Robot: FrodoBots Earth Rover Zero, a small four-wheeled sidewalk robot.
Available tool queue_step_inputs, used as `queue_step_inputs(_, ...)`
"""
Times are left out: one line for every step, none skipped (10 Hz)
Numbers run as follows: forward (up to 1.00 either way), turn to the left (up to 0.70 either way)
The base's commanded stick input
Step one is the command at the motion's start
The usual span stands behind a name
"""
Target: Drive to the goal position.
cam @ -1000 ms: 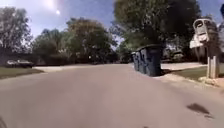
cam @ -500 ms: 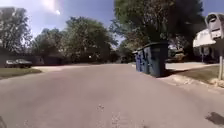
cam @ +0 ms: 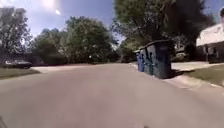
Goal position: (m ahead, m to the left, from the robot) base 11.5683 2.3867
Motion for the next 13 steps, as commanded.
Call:
queue_step_inputs(0.70, 0.00)
queue_step_inputs(0.70, 0.00)
queue_step_inputs(0.70, 0.00)
queue_step_inputs(0.70, 0.00)
queue_step_inputs(0.70, 0.00)
queue_step_inputs(0.70, 0.00)
queue_step_inputs(0.70, -0.05)
queue_step_inputs(0.70, -0.31)
queue_step_inputs(0.70, -0.35)
queue_step_inputs(0.70, -0.35)
queue_step_inputs(0.70, -0.21)
queue_step_inputs(0.70, 0.00)
queue_step_inputs(0.70, 0.00)
